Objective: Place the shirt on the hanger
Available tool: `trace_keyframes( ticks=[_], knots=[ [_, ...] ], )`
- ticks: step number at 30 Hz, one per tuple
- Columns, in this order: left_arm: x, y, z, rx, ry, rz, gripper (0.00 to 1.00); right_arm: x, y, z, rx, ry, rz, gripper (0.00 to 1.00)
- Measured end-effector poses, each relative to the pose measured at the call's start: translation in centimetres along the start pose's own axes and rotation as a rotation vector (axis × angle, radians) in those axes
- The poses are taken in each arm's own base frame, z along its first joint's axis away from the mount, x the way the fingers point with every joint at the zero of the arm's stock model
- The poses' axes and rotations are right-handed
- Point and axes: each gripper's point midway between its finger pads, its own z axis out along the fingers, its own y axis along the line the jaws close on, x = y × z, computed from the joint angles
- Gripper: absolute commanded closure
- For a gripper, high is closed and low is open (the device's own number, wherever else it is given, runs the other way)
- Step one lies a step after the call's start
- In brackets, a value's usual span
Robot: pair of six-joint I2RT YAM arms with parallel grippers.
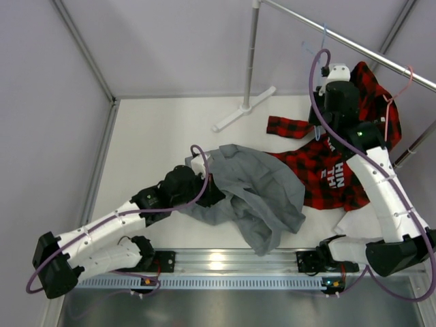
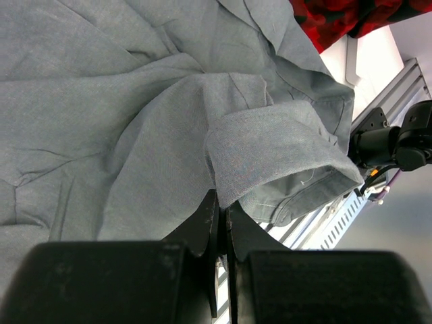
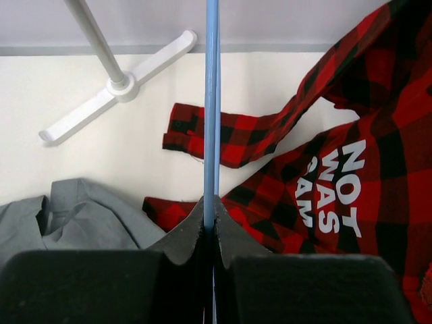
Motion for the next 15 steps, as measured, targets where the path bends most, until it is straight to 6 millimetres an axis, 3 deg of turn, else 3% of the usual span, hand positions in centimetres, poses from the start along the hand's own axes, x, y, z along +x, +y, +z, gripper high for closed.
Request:
trace_keyframes(
  ticks=[15],
  knots=[
    [-1.0, -0.2, -0.7, 0.001, -0.046, 0.003, 1.0, -5.8, 0.6, -3.9, -0.114, -0.157, 0.038, 1.0]
  ],
)
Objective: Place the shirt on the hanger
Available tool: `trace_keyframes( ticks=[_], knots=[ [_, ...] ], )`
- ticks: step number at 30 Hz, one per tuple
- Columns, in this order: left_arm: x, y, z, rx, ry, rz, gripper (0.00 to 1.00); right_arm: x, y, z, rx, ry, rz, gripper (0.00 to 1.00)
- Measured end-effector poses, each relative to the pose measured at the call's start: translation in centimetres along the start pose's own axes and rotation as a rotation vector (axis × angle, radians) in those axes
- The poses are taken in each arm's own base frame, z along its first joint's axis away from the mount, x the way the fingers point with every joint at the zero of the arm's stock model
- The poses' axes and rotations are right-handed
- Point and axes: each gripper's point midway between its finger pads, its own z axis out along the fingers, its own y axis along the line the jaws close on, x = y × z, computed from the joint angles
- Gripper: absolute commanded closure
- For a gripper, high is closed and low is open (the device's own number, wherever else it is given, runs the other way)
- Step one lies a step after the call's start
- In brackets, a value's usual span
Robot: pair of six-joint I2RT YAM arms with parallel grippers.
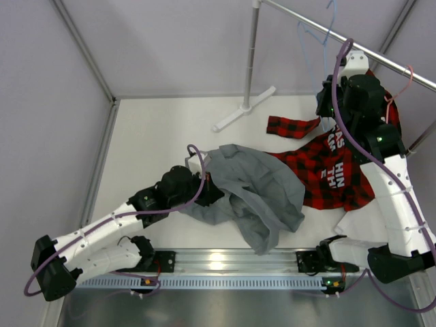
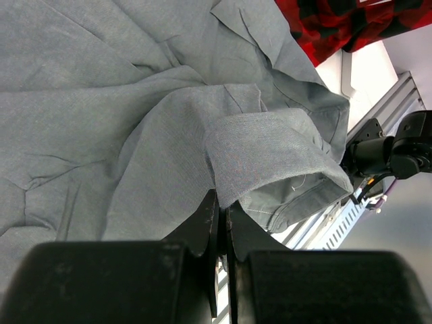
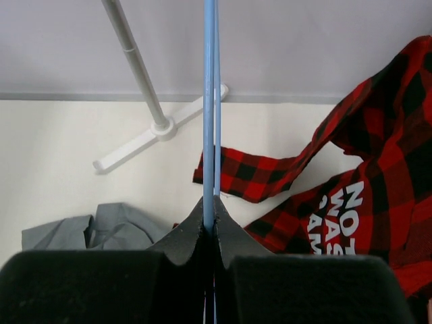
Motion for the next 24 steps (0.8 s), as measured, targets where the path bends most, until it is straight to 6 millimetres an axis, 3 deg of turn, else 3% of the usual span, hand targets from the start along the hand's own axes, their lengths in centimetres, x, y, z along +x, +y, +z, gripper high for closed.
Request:
trace_keyframes(
  ticks=[6, 9, 14, 18, 24],
  knots=[
    [-0.7, 0.9, 0.1, -0.063, -0.028, -0.011, 1.0, 0.3, 1.5, -0.7, -0.105, 0.026, 0.004, 1.0],
    [-2.0, 1.6, 0.5, -0.133, -0.047, -0.023, 1.0, 2.0, 3.1, -2.5, -0.221, 0.061, 0.017, 1.0],
    [-5.5, 2.1, 2.5, -0.211, -0.06, -0.041, 1.0, 6.9, 5.8, -8.6, -0.459, 0.139, 0.035, 1.0],
    [-8.1, 4.5, 4.6, -0.281, -0.064, -0.084, 1.0, 11.1, 7.2, -14.0, -0.634, 0.186, 0.052, 1.0],
    [-9.2, 8.3, 6.5, -0.346, -0.033, -0.146, 1.0, 15.5, 7.3, -20.7, -0.753, 0.228, 0.065, 1.0]
  ],
)
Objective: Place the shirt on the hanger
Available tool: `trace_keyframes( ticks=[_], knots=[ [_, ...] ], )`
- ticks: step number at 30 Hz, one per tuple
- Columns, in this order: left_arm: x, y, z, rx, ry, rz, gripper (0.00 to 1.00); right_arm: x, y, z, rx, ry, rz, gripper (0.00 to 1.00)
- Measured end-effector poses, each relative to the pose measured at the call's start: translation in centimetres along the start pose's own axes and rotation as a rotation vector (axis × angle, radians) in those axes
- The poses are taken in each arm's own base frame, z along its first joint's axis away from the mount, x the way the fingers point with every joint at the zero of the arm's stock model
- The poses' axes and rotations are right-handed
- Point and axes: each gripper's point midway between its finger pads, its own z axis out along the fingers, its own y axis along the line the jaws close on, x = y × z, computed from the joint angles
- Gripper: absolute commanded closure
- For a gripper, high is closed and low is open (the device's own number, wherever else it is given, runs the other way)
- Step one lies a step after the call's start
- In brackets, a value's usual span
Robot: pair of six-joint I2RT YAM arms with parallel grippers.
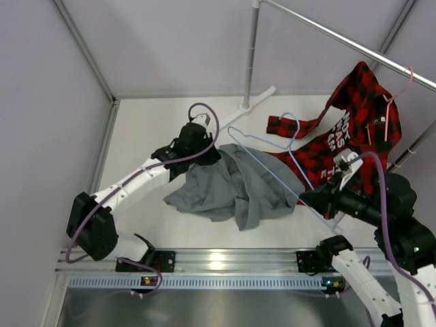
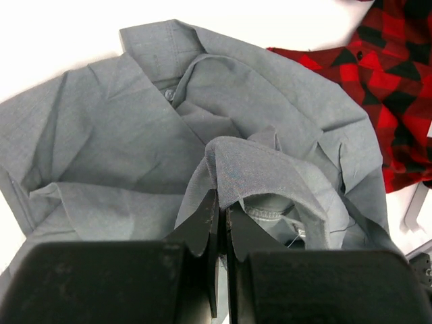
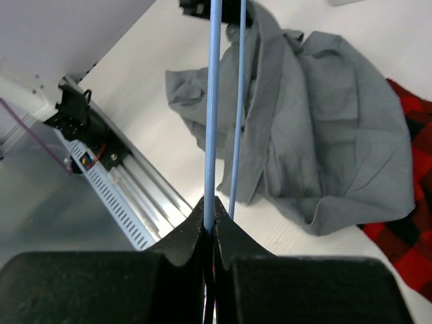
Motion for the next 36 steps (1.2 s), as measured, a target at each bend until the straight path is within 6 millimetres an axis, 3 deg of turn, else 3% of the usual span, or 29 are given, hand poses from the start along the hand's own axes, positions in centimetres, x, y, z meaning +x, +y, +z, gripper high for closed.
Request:
trace_keyframes(
  ticks=[6, 13, 16, 23, 28, 36],
  knots=[
    [-1.1, -1.0, 0.5, 0.039, 0.007, -0.026, 1.0, 4.0, 1.1, -1.6, -0.027, 0.052, 0.048, 1.0],
    [-0.8, -3.1, 0.4, 0.146, 0.03, -0.079, 1.0, 8.7, -0.4, 0.1, -0.008, 0.181, 0.184, 1.0],
    [0.5, -3.5, 0.5, 0.194, 0.065, -0.099, 1.0, 9.8, -0.7, 1.0, -0.016, 0.211, 0.235, 1.0],
    [2.2, -5.3, -0.4, 0.307, 0.117, -0.101, 1.0, 9.0, -1.6, 2.6, -0.006, 0.203, 0.278, 1.0],
    [2.3, -6.2, -1.2, 0.339, 0.102, -0.067, 1.0, 8.4, -2.7, 3.4, 0.037, 0.195, 0.281, 1.0],
    [0.2, -5.0, -0.5, 0.236, 0.017, -0.025, 1.0, 6.9, -3.6, 1.0, 0.17, 0.153, 0.212, 1.0]
  ],
)
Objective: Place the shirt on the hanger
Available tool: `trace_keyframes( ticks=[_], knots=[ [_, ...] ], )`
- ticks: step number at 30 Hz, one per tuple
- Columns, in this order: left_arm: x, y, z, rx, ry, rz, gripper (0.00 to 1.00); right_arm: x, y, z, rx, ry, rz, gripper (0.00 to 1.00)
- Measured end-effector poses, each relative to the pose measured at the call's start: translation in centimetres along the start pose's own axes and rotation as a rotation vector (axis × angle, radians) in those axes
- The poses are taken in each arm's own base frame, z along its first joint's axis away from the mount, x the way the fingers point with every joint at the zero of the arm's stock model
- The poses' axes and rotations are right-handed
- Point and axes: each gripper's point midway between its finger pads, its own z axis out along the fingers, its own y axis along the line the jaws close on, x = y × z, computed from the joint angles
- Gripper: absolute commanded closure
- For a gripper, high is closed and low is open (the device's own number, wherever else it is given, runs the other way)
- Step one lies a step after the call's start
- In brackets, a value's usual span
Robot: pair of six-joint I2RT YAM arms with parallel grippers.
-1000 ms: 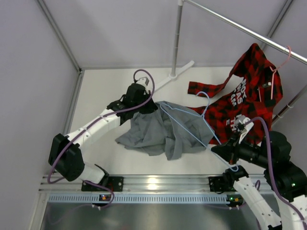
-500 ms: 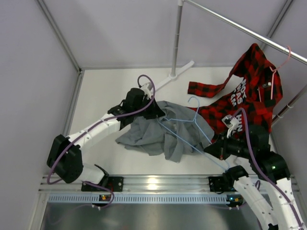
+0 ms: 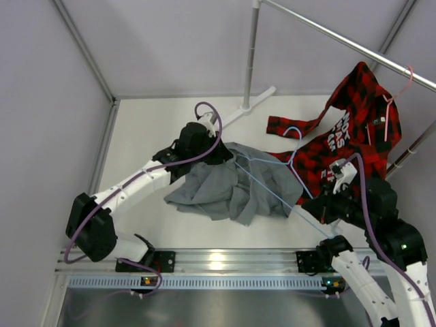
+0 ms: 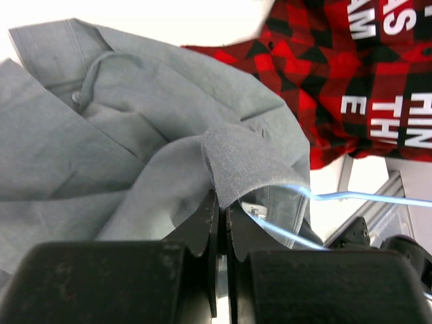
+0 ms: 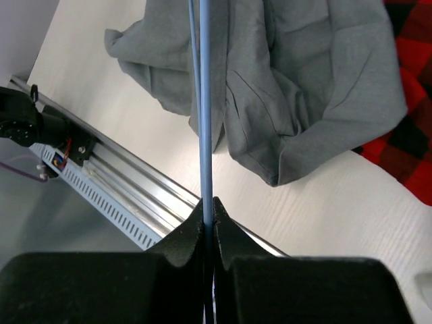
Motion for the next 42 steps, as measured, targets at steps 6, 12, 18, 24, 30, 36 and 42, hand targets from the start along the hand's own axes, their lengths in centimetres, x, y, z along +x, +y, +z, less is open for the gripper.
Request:
trace_keyframes(
  ticks=[6, 12, 18, 24, 30, 36, 42],
  knots=[
    [-0.6, 0.0, 0.5, -0.015, -0.013, 0.005, 1.0, -0.8, -0.2, -1.8, 0.056, -0.043, -0.034, 1.0],
    [0.8, -2.1, 0.5, 0.058, 0.028, 0.031, 1.0, -0.9, 1.2, -0.4, -0.053, -0.019, -0.021, 1.0],
    [3.9, -5.6, -0.2, 0.19, 0.121, 0.141, 1.0, 0.7, 2.8, 2.3, -0.233, 0.062, 0.041, 1.0],
    [8.4, -12.4, -4.4, 0.362, 0.187, 0.346, 1.0, 0.0, 3.5, 3.2, -0.308, -0.059, 0.081, 1.0],
    [4.7, -17.3, -10.5, 0.438, 0.072, 0.447, 1.0, -3.1, 4.6, 4.0, -0.405, -0.206, 0.079, 1.0],
    [-3.3, -18.7, -15.1, 0.315, -0.149, 0.5, 1.0, -7.2, 5.0, 1.0, -0.358, -0.477, -0.021, 1.0],
    [-3.0, -18.0, -14.4, 0.266, -0.114, 0.551, 1.0, -8.6, 6.7, 1.4, -0.461, -0.441, -0.04, 1.0]
  ],
)
